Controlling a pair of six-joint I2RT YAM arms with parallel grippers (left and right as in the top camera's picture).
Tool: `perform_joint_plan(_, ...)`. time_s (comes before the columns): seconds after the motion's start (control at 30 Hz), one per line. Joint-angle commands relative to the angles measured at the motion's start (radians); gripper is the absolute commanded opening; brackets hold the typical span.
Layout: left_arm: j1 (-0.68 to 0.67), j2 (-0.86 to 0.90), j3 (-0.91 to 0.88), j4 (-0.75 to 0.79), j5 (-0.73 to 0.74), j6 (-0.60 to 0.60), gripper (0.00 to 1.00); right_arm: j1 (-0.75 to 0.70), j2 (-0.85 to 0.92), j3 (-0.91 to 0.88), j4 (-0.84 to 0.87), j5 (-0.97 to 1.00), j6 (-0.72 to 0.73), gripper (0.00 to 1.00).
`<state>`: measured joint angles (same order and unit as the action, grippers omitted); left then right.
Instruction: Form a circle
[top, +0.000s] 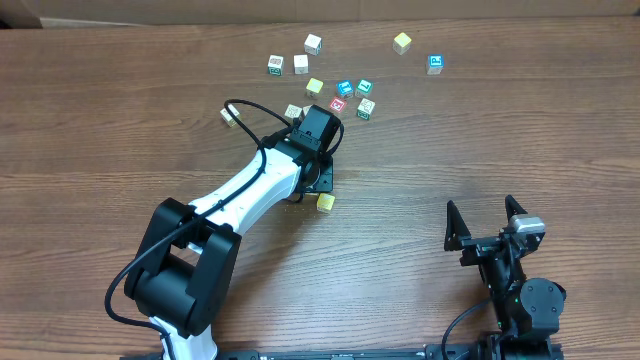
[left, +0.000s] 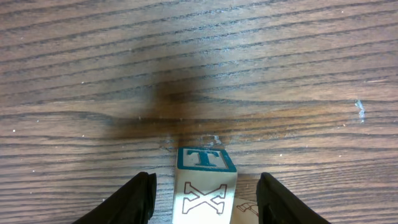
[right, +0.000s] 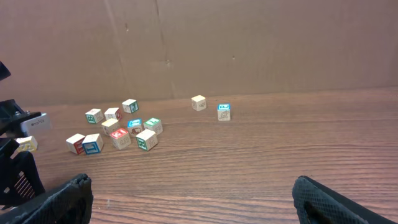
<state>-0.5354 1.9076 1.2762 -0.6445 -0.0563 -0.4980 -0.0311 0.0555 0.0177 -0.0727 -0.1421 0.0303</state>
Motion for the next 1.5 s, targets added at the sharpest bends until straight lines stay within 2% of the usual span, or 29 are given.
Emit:
perform_joint_plan(0.0,-0.004,0.021,0.008,0.01,0.004,0.004,0.48,0.005,0.0,-0.01,0.003,-0.002,0.006,1.0)
perform_joint_plan(0.3,-0.004,0.043,0.008,0.021,0.004,0.004,0.36,0.005,0.0,-0.01,0.003,-0.002,0.006,1.0)
perform_joint_plan(0.47,-0.003,0.043,0.008,0.033,0.005,0.004,0.33,0.005,0.0,-0.01,0.003,-0.002,0.006,1.0)
perform_joint_plan(1.03,-0.004,0.043,0.009,0.043,0.006,0.005,0.32,0.005,0.0,-0.01,0.003,-0.002,0.006,1.0)
perform_joint_plan(1.2,-0.004,0.043,0.009,0.044,0.036,0.05,0.31,0.005,0.0,-0.01,0.003,-0.002,0.006,1.0)
perform_joint_plan(1.47,-0.003,0.043,0.009,0.043,0.048,0.058,0.33,0.005,0.0,-0.01,0.003,-0.002,0.006,1.0)
